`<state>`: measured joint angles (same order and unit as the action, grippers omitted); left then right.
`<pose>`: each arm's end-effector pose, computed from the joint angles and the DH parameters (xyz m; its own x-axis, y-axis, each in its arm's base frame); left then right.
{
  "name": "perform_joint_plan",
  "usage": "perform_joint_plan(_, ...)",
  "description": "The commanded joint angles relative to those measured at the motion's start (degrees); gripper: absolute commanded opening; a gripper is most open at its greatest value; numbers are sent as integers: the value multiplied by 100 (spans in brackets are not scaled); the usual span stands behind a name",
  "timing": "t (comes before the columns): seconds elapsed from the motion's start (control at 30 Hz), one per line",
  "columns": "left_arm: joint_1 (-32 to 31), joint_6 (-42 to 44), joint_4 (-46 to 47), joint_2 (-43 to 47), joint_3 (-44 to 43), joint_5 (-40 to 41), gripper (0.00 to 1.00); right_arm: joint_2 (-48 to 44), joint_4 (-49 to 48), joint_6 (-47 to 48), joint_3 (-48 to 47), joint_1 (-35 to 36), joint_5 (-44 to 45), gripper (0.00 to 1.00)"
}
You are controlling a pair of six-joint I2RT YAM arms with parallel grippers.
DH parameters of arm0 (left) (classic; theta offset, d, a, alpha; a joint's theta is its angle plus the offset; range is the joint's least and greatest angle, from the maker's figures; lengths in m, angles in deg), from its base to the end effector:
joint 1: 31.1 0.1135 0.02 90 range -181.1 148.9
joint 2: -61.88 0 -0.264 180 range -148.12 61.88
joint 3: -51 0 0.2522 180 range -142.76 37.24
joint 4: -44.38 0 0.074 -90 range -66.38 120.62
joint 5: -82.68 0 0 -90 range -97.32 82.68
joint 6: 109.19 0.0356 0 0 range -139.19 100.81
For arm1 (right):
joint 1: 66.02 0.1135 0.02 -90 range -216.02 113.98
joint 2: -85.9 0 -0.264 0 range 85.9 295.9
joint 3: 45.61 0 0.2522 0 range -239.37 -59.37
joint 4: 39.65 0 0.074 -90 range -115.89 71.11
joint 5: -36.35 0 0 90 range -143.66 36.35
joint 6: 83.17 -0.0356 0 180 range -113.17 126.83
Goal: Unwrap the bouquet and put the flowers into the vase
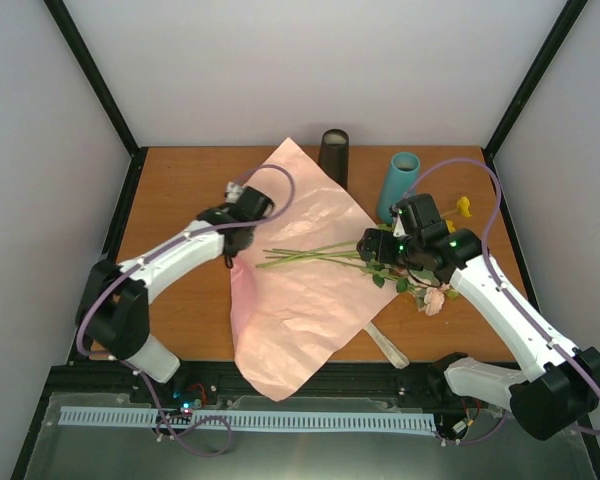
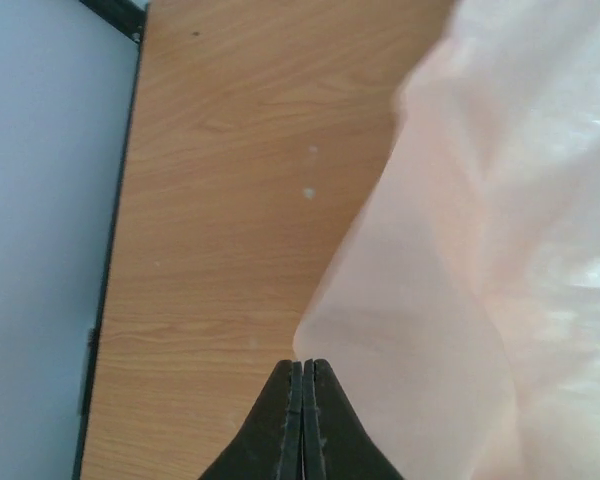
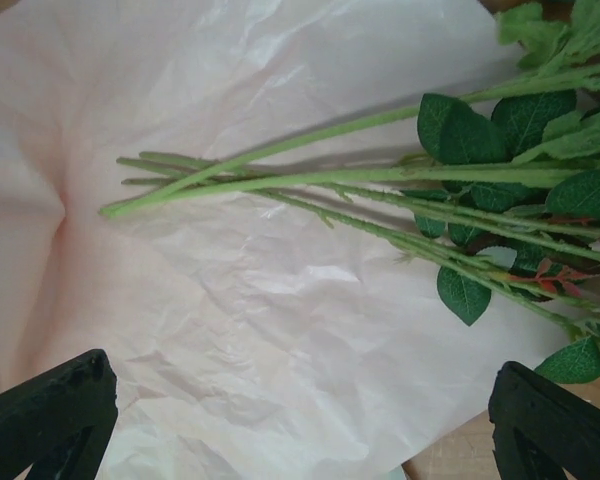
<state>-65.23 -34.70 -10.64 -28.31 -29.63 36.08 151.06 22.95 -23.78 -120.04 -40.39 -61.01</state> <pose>0.2724 -0.1551 0.2454 -0.7641 0.2832 -0.5796 -0.0423 0.8745 0.4832 0.1993 0.1007 0.3060 -0.8760 0.1399 -0.4617 -0.0603 0.9178 0.3925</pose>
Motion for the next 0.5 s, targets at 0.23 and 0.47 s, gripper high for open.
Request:
perform_joint_plan(0.23, 1936, 1892, 2923, 1291, 1386, -1429, 0, -453, 127, -32, 340, -40, -20, 100)
perform_joint_plan(0.47, 2878, 1388, 2825, 757, 1147, -1590, 10, -255, 294, 214, 175, -41, -9, 100)
